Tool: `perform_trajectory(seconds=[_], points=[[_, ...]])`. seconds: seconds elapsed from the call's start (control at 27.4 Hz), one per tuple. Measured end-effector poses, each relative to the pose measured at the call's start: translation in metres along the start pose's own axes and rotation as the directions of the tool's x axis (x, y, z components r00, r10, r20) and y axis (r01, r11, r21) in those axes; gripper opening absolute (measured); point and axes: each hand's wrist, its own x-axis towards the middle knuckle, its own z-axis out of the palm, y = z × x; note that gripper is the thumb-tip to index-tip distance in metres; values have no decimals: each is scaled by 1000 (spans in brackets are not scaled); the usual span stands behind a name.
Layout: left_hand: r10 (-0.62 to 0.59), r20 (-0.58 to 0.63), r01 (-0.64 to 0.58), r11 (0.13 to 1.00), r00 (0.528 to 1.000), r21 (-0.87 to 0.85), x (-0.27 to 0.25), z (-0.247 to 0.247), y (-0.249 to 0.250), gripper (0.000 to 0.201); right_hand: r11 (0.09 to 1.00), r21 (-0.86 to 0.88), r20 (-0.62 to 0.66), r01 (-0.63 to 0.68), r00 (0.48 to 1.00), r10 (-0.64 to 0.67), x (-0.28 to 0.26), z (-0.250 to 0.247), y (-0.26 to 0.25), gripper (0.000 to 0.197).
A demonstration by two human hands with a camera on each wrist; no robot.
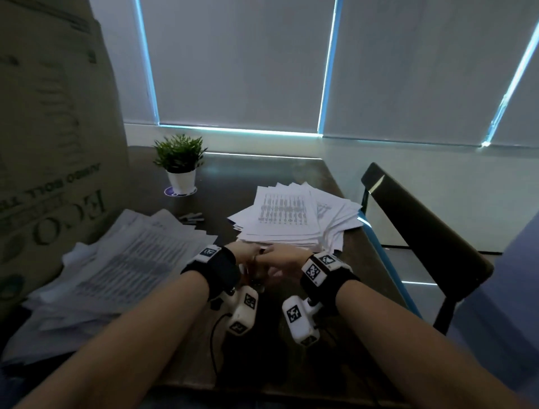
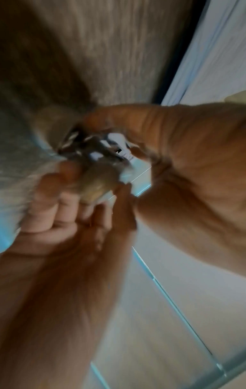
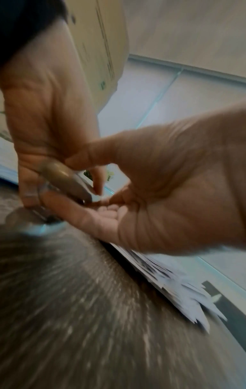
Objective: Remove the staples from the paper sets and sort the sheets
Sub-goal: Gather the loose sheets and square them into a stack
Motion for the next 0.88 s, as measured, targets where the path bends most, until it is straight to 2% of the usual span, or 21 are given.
perform_trajectory(seconds=[0.07, 0.18, 0.22, 0.29, 0.4, 0.44, 0.48, 0.51, 0.55, 0.58, 0.66, 0.69, 0.77, 0.8, 0.84, 0.88], points=[[28, -148, -19, 998, 989, 61, -4, -16, 1, 35, 995, 73, 47, 66, 996, -70, 8, 4, -8, 19], [48, -278, -7, 989, 959, 146, -3, -48, -3, 40, 990, 123, -39, 71, 997, -66, 20, 4, -19, 13], [50, -304, -2, 988, 951, 155, 1, -60, -5, 40, 997, 41, -89, 65, 994, -61, 25, 4, -21, 17], [13, -352, 38, 990, 936, 138, 8, -80, -10, 40, 964, -259, -132, 63, 986, -100, 34, 7, -23, 32], [-59, -436, 129, 983, 898, 133, 18, -115, -21, 25, 813, -578, 3, 66, 997, -79, 52, 23, -19, 50], [-104, -479, 202, 966, 872, 159, 26, -130, -30, 42, 762, -645, 32, 63, 998, -55, 59, 28, -18, 61], [-137, -523, 291, 930, 841, 225, 38, -144, -42, 70, 709, -703, 45, 59, 998, -38, 64, 31, -19, 71], [-149, -552, 357, 888, 820, 291, 49, -156, -54, 83, 668, -742, 45, 53, 999, -30, 68, 33, -20, 78], [-129, -544, 371, 855, 829, 363, 52, -163, -62, 81, 644, -763, 41, 52, 999, -33, 70, 34, -21, 82], [-119, -532, 381, 827, 838, 414, 63, -169, -72, 69, 631, -774, 50, 62, 998, -37, 71, 33, -20, 84], [-76, -540, 376, 797, 839, 472, 52, -164, -71, 46, 647, -759, 69, 74, 997, -33, 73, 31, -16, 85], [-53, -557, 385, 776, 829, 499, 52, -161, -70, 43, 664, -744, 81, 78, 996, -26, 72, 30, -15, 85], [-92, -606, 454, 751, 790, 478, 42, -150, -48, 42, 701, -708, 89, 85, 996, -32, 71, 22, -15, 76], [-76, -604, 443, 753, 793, 486, 42, -145, -36, 40, 743, -663, 81, 96, 995, -57, 72, 15, -16, 68], [-8, -568, 361, 780, 823, 512, 49, -138, -27, 38, 825, -555, 64, 110, 994, -89, 70, 7, -19, 58], [60, -481, 253, 790, 874, 558, 55, -130, -14, 38, 926, -356, 28, 126, 992, -125, 71, -3, -21, 46]])
